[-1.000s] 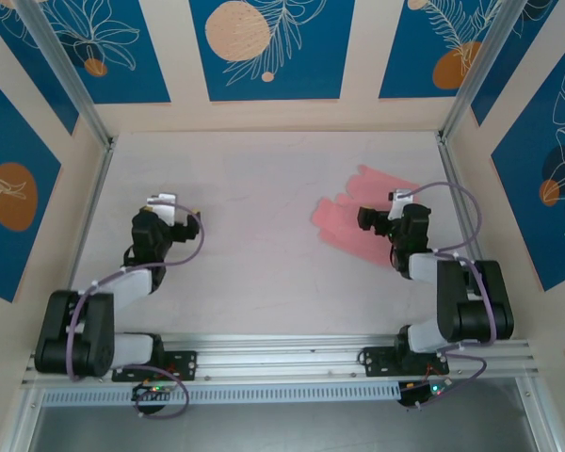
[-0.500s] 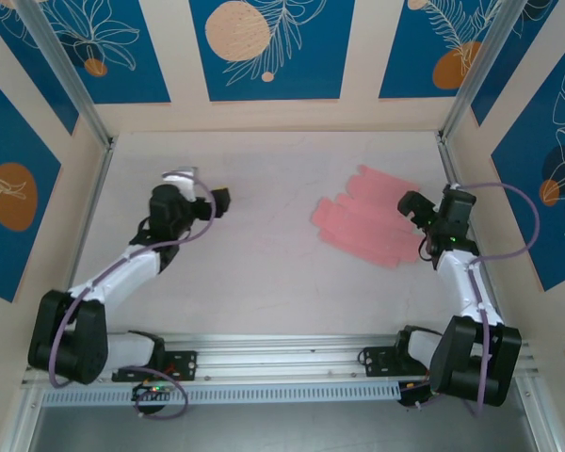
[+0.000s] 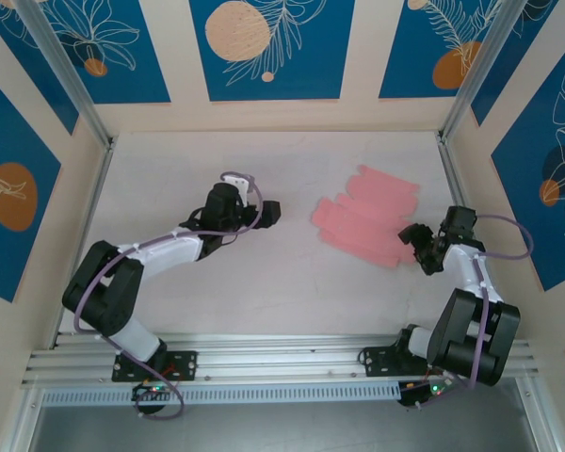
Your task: Fold the paper box
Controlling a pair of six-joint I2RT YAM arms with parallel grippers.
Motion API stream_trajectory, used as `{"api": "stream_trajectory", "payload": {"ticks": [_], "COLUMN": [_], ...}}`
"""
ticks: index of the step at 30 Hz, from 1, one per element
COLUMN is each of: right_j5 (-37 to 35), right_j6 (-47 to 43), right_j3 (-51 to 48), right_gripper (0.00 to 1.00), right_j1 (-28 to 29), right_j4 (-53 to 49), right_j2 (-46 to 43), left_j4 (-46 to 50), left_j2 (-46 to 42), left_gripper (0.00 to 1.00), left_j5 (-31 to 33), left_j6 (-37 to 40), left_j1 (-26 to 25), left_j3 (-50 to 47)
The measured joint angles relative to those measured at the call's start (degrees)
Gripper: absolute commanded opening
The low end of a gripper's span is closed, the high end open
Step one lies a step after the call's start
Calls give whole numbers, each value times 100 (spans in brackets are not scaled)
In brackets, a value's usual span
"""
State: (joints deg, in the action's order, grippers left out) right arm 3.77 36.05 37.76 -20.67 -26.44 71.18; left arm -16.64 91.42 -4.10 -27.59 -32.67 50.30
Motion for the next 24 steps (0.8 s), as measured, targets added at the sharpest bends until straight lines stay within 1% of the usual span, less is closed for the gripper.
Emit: {"api": "stream_trajectory", "payload": {"ticks": [6, 13, 19, 21, 23, 24], "right_j5": [85, 72, 37, 4, -50, -63], "right_j6": [210, 470, 535, 551, 586, 608], "right_j3": [-166, -295, -247, -168, -81, -37], "right_gripper": [60, 59, 59, 55, 48, 43], "right_j1": [564, 1082, 1189, 1189, 1189, 1189], "right_j4": [11, 90, 199, 131, 39, -13], "right_j2": [260, 452, 726, 813, 931, 988], "left_j4": [129, 295, 393, 422, 428, 428], "left_j2": [31, 31, 31, 31, 31, 31], "left_gripper": [100, 100, 100, 100, 100, 100], "left_j5": [-17, 15, 26, 26, 26, 26], "left_j6": [-55, -35, -37, -37, -37, -37], "left_j1": [-26, -26, -26, -26, -26, -26], "left_j3": [17, 28, 33, 33, 33, 33]}}
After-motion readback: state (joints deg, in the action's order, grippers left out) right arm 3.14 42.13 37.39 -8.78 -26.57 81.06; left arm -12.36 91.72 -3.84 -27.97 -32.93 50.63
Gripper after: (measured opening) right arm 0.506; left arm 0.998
